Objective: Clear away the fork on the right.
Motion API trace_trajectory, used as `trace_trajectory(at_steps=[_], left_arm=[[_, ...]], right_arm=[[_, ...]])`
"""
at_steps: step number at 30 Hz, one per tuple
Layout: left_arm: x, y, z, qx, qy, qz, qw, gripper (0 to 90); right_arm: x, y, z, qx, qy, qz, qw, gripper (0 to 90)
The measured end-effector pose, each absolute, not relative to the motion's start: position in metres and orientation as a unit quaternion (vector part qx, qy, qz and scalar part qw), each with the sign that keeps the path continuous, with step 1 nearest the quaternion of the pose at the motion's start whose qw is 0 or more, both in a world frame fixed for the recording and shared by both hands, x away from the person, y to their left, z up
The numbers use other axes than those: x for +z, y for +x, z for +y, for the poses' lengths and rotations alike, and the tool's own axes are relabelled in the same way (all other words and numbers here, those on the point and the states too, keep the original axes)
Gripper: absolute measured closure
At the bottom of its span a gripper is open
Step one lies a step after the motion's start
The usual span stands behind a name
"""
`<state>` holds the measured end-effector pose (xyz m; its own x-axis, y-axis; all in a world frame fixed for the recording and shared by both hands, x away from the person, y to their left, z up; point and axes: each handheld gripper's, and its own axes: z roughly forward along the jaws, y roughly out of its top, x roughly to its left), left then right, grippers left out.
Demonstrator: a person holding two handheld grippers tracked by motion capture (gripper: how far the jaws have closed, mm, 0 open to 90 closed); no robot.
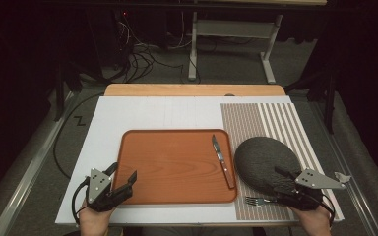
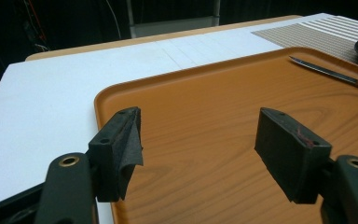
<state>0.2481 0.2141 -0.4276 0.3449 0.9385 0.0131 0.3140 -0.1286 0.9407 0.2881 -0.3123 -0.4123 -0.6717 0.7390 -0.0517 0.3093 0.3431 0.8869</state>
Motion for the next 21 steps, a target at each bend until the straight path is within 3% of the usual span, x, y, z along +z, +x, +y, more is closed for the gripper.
trace_trajectory(at_steps=[21], left_arm=[[-0.428, 0.248, 0.214, 0.336, 0.672, 0.466, 0.467, 31.6]], right_arm=[[-0.406, 0.279, -0.342, 0.411, 0.378, 0.796, 0.234, 47.1]])
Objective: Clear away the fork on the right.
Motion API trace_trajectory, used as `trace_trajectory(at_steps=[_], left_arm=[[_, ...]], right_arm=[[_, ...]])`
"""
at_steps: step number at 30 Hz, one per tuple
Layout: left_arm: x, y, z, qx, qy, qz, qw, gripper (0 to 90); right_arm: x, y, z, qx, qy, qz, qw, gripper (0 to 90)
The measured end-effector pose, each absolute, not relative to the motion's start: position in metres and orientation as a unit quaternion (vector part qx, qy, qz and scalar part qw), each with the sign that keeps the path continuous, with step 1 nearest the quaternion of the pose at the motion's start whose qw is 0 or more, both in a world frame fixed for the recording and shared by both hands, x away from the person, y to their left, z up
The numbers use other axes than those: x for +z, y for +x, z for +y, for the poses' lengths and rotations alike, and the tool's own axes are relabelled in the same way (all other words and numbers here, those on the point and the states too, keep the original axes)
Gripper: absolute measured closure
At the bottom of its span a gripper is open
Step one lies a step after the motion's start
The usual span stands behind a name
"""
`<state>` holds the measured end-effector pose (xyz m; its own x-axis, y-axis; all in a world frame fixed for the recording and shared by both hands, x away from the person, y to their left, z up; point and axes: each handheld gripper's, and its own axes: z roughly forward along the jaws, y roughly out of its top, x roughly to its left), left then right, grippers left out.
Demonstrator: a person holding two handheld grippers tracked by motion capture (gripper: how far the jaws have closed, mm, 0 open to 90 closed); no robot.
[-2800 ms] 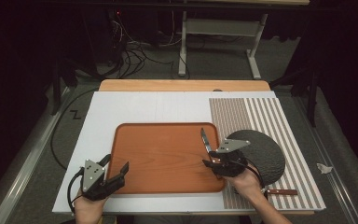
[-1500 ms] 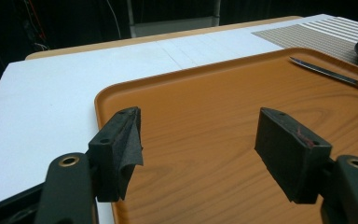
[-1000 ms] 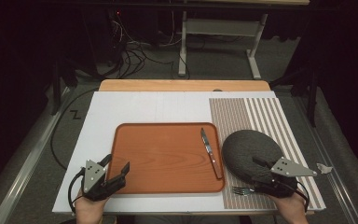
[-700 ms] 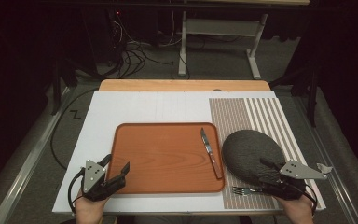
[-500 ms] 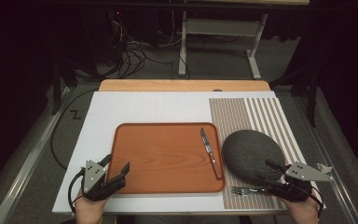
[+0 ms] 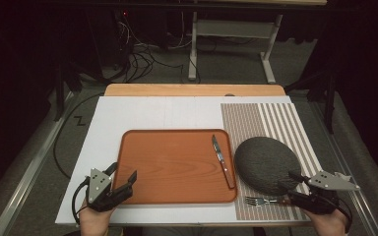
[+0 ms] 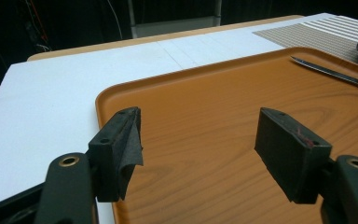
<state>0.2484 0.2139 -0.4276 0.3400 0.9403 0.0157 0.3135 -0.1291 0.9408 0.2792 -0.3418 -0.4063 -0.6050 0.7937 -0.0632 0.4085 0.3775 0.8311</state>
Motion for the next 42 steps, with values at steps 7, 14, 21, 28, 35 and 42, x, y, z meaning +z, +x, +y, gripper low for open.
trace_trajectory(at_steps=[7, 14, 21, 28, 35, 42], left_arm=[[-0.428, 0.250, 0.215, 0.334, 0.671, 0.469, 0.467, 31.6], [-0.428, 0.251, 0.215, 0.335, 0.668, 0.472, 0.467, 31.6], [-0.428, 0.252, 0.215, 0.335, 0.668, 0.473, 0.466, 31.6], [-0.428, 0.251, 0.215, 0.336, 0.668, 0.472, 0.466, 31.5], [-0.428, 0.251, 0.215, 0.336, 0.669, 0.472, 0.466, 31.6], [-0.428, 0.250, 0.214, 0.338, 0.667, 0.472, 0.467, 31.6]], right_arm=[[-0.405, 0.277, -0.356, 0.392, 0.403, 0.800, 0.210, 48.1], [-0.411, 0.272, -0.368, 0.367, 0.408, 0.815, 0.187, 50.3], [-0.417, 0.270, -0.368, 0.342, 0.395, 0.838, 0.159, 51.3], [-0.419, 0.270, -0.365, 0.323, 0.381, 0.855, 0.140, 51.3], [-0.425, 0.271, -0.362, 0.298, 0.363, 0.873, 0.129, 50.1], [-0.426, 0.273, -0.359, 0.280, 0.351, 0.884, 0.128, 49.7]])
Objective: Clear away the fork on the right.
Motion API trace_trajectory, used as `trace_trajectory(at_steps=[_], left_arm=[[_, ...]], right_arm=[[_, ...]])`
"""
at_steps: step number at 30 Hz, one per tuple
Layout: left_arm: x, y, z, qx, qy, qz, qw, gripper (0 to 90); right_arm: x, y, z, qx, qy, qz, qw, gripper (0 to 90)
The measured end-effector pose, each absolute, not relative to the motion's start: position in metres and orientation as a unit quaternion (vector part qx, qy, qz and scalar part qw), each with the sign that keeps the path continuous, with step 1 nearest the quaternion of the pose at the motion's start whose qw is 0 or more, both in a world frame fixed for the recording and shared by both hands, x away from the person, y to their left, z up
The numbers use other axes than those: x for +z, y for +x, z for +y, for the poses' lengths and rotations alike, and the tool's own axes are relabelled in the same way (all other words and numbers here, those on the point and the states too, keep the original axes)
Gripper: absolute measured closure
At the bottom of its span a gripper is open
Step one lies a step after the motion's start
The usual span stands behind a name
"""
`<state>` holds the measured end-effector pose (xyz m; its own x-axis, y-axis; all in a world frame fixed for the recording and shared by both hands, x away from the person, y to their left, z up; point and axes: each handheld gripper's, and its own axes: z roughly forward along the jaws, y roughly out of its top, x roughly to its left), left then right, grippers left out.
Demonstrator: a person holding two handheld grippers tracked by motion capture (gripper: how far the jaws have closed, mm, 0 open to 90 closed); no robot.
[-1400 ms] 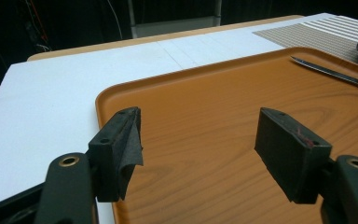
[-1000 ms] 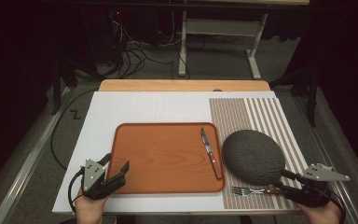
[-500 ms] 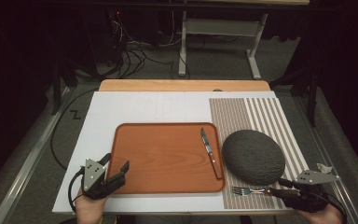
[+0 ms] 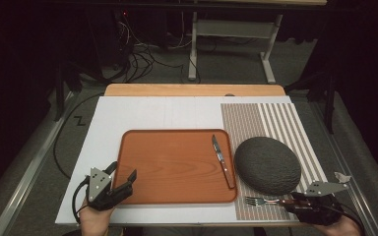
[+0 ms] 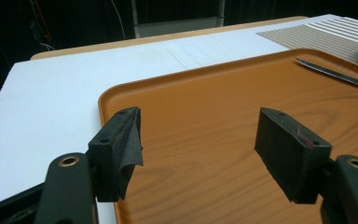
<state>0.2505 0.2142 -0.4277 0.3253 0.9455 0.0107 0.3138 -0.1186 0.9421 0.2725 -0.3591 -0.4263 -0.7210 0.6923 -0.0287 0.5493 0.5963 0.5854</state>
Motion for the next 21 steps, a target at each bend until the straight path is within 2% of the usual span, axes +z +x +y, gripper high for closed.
trace_trajectory(at_steps=[8, 13, 21], left_arm=[[-0.4275, 0.2501, 0.2145, 0.339, 0.667, 0.472, 0.467, 31.8], [-0.4275, 0.2503, 0.2145, 0.339, 0.666, 0.472, 0.468, 31.7], [-0.4274, 0.2502, 0.2145, 0.338, 0.665, 0.473, 0.469, 31.7]], right_arm=[[-0.4274, 0.2725, -0.3534, 0.264, 0.330, 0.896, 0.136, 51.3], [-0.4267, 0.2720, -0.3527, 0.263, 0.323, 0.900, 0.127, 59.1], [-0.4264, 0.2712, -0.3516, 0.266, 0.300, 0.908, 0.121, 64.4]])
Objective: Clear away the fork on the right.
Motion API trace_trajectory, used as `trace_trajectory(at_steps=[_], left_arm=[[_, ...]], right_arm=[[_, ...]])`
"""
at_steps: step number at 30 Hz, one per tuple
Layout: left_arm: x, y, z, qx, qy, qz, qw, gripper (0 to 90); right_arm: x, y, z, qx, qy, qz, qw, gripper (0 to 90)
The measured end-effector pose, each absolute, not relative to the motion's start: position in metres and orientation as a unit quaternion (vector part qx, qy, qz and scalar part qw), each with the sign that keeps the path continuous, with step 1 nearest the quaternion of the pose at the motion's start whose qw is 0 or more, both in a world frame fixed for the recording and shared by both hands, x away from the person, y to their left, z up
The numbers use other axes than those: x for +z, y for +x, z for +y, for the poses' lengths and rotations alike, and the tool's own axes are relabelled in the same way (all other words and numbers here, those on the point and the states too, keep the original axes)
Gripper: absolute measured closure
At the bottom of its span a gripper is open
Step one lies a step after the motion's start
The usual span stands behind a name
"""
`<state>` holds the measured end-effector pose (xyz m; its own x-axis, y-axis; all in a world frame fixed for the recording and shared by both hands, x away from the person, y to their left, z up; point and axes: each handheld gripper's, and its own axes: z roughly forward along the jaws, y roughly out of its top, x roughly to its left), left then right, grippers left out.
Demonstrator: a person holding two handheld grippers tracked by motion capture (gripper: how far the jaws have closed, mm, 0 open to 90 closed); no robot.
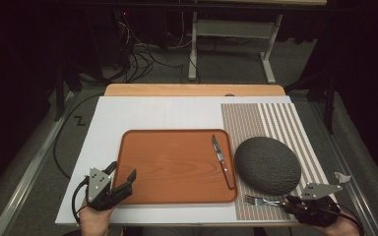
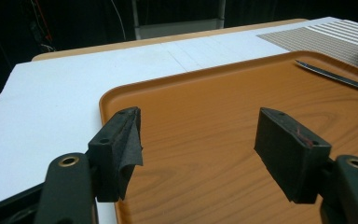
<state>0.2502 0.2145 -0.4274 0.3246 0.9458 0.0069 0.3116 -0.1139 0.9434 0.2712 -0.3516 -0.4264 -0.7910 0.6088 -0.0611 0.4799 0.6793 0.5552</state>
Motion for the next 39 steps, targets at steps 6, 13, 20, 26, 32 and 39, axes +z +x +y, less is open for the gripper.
trace_trajectory(at_steps=[6, 13, 20, 26, 32, 39], left_arm=[[-0.428, 0.250, 0.214, 0.337, 0.666, 0.473, 0.468, 31.6], [-0.428, 0.250, 0.214, 0.337, 0.666, 0.473, 0.468, 31.7], [-0.428, 0.251, 0.214, 0.336, 0.668, 0.472, 0.467, 31.6], [-0.428, 0.251, 0.214, 0.336, 0.668, 0.472, 0.467, 31.6], [-0.428, 0.251, 0.214, 0.335, 0.669, 0.472, 0.467, 31.6], [-0.428, 0.251, 0.214, 0.335, 0.669, 0.471, 0.467, 31.6]], right_arm=[[-0.427, 0.271, -0.351, 0.270, 0.296, 0.909, 0.113, 66.3], [-0.427, 0.272, -0.344, 0.270, 0.278, 0.915, 0.114, 71.2], [-0.427, 0.271, -0.343, 0.271, 0.272, 0.917, 0.112, 72.9], [-0.427, 0.272, -0.336, 0.272, 0.257, 0.921, 0.111, 76.8], [-0.427, 0.274, -0.332, 0.270, 0.250, 0.923, 0.110, 78.5], [-0.427, 0.276, -0.326, 0.268, 0.240, 0.927, 0.109, 79.1]])
